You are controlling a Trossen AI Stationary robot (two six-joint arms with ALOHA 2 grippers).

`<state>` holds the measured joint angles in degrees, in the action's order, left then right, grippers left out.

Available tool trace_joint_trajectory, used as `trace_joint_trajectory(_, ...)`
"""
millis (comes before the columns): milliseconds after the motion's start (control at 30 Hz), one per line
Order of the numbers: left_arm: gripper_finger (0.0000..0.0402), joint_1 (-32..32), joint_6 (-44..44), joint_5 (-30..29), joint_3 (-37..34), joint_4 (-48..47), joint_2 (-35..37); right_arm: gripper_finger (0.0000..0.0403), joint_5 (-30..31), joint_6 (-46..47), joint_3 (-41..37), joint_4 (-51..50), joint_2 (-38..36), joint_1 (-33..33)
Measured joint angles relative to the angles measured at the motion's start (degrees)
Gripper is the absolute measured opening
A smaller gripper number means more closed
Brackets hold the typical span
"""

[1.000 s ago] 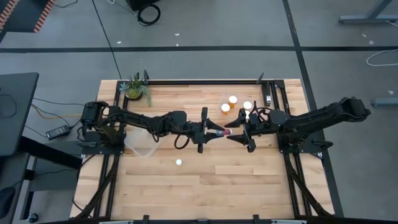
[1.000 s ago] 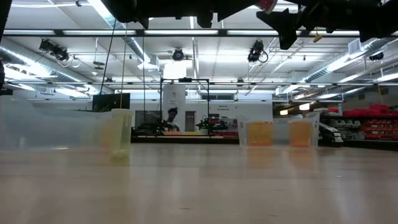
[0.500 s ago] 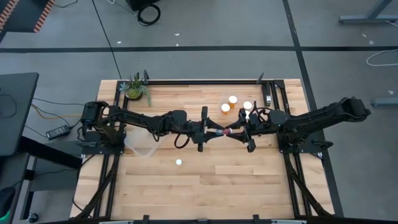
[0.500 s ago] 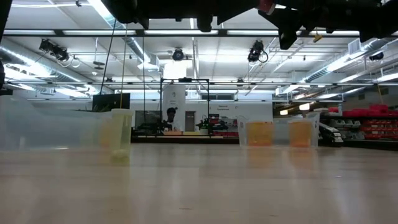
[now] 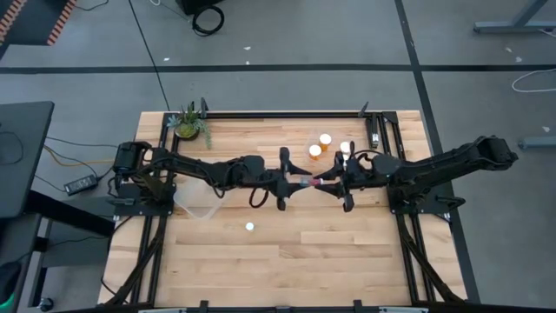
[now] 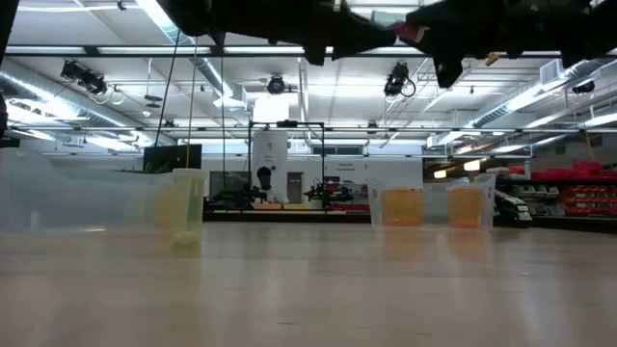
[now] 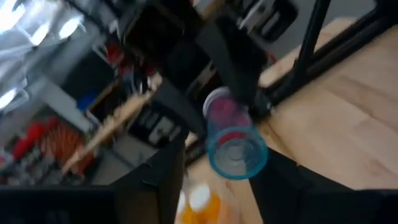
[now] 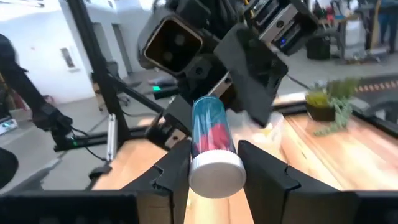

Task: Pick and place medicine bottles into bin by pill shape (circle, oval)
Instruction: Put the small blue pill bottle into the left transparent bin

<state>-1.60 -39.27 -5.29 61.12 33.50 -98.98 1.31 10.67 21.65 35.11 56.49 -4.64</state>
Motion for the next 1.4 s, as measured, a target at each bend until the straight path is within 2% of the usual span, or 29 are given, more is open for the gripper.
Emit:
trace_joint_trajectory(167, 0.0224, -0.6, 7.7, -0.3, 0.0, -9.3, 0.0, 0.0137, 3.3, 3.7, 1.7, -11.1, 0.0, 0.0)
trace_joint_trajectory(333, 0.0252, -0.9, 17.0, -0.4, 0.0, -19.9, 0.0, 0.0137, 7.5, 9.2, 9.2, -35.1, 0.4, -0.1)
trace_joint_trajectory(567, 0.0248, -0.9, 33.4, -0.5, 0.0, -30.2, 0.0, 0.0138, 8.9, 20.9, 20.8, -66.0, 6.8, 0.0)
trace_joint_trajectory(733, 0.023, -1.6, 35.6, -0.2, 0.0, -39.5, 0.0, 0.0138, 6.9, 23.8, 27.2, -80.7, 16.4, 0.0)
trace_joint_trajectory(1000, 0.0203, -2.9, 37.9, 0.6, 0.0, -53.2, 0.1, 0.0138, 0.2, 21.1, 35.9, -91.5, 28.0, 0.5)
trace_joint_trajectory(1167, 0.0187, -4.6, 40.2, 0.7, 0.0, -59.1, 0.1, 0.0138, -3.4, 20.4, 36.4, -94.6, 32.3, 0.9)
trace_joint_trajectory(1400, 0.0169, -7.8, 40.3, 0.7, 0.0, -61.2, 0.1, 0.0138, -6.3, 20.4, 36.4, -95.8, 36.3, 0.9)
